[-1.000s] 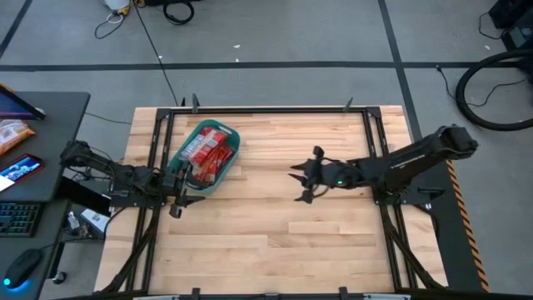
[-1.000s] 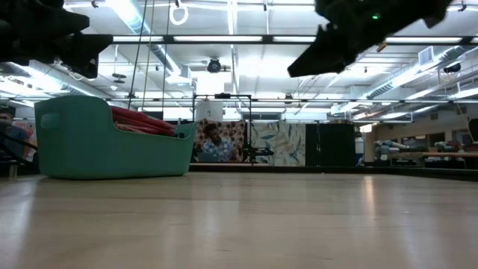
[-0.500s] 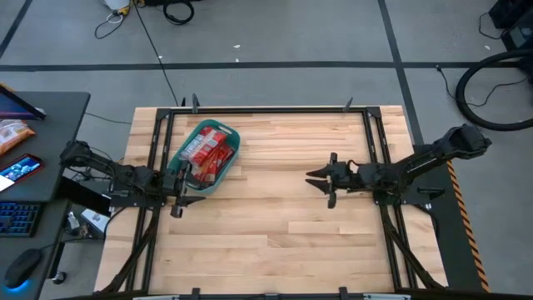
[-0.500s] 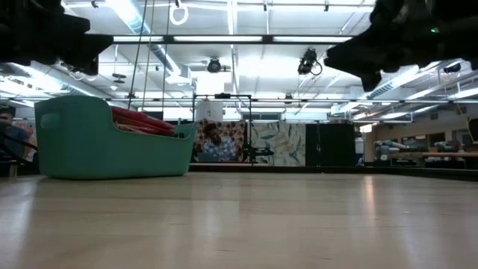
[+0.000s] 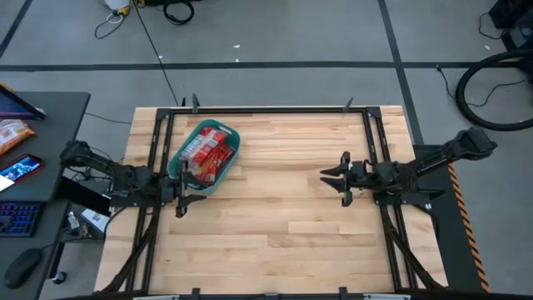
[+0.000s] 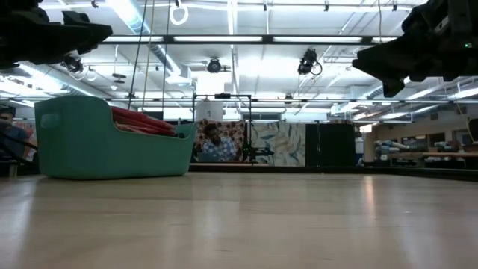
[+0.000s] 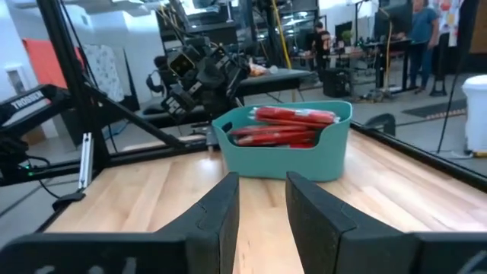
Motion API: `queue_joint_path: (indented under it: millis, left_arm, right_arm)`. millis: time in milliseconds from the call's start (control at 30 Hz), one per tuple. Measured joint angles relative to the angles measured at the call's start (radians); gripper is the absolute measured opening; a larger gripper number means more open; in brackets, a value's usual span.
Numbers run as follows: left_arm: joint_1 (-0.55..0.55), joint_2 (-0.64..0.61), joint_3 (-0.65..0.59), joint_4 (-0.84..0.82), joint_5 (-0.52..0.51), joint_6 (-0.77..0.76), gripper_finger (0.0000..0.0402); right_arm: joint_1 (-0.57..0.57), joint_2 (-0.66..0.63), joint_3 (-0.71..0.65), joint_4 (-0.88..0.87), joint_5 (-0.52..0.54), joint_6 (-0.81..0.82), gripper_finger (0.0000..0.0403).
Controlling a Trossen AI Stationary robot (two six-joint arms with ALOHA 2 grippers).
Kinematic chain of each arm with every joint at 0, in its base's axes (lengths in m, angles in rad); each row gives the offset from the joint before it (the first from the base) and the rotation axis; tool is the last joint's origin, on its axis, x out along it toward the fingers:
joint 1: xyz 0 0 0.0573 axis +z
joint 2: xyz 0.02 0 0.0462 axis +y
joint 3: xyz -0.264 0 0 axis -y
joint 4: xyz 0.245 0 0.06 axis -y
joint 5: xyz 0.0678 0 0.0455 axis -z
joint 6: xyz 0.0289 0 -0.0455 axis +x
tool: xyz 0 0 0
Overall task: Sort popcorn bags into baskets
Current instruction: Return to Home Position
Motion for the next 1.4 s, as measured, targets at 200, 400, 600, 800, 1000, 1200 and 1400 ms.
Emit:
queue_joint_path:
  millis: [200,400,600,800,1000,1200,1400]
  left_arm:
    - [0.000,0.000,0.000,-0.001,0.000,0.000,0.0203]
    - [0.000,0.000,0.000,0.000,0.000,0.000,0.0203]
    - [0.000,0.000,0.000,0.000,0.000,0.000,0.0203]
    - [0.000,0.000,0.000,0.000,0.000,0.000,0.0203]
    - [0.000,0.000,0.000,0.000,0.000,0.000,0.0203]
    - [0.000,0.000,0.000,0.000,0.000,0.000,0.0203]
    - [0.000,0.000,0.000,0.000,0.000,0.000,0.0203]
  right_arm:
    - [0.000,-0.106,0.000,-0.087,0.002,-0.077,0.0113]
    - [0.000,-0.268,0.000,-0.205,0.030,-0.113,0.0113]
    - [0.000,-0.458,0.000,-0.351,0.030,-0.109,0.0113]
    - [0.000,-0.605,0.000,-0.433,0.028,-0.111,0.0113]
    - [0.000,-0.666,0.000,-0.531,0.097,-0.124,0.0114]
    - [0.000,-0.664,0.000,-0.529,0.101,-0.127,0.0114]
    - [0.000,-0.664,0.000,-0.529,0.099,-0.127,0.0114]
